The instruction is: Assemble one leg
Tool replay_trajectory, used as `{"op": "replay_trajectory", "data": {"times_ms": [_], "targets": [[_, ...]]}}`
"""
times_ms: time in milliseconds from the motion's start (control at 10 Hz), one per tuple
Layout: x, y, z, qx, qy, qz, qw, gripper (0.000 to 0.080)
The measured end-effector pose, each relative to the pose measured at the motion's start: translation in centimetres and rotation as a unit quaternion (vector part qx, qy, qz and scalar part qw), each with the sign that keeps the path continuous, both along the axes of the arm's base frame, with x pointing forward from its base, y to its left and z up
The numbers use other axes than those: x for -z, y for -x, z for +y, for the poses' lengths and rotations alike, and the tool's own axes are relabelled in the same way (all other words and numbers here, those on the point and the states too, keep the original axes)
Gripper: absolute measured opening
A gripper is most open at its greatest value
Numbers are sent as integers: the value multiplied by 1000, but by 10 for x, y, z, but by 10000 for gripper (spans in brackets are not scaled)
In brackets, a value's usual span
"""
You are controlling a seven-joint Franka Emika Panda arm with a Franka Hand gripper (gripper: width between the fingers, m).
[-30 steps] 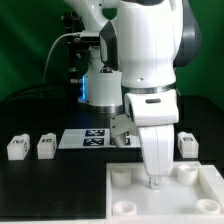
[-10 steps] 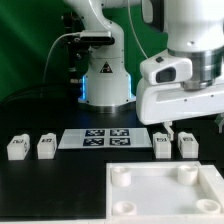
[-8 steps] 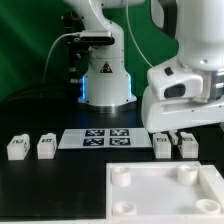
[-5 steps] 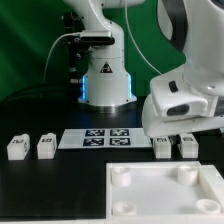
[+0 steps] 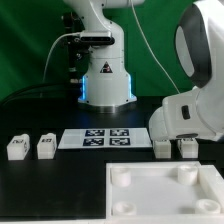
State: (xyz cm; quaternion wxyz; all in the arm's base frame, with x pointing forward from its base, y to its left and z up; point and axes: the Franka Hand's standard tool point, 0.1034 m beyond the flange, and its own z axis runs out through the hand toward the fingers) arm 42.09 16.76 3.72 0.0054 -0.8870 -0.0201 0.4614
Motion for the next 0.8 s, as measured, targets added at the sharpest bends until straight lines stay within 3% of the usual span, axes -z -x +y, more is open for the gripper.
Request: {"op": "replay_trajectory", "data": {"times_ms": [500,800], "targets": [[23,13,2,0,-2,-17,1000,648],[27,12,2,0,-2,-22,1000,648]]}}
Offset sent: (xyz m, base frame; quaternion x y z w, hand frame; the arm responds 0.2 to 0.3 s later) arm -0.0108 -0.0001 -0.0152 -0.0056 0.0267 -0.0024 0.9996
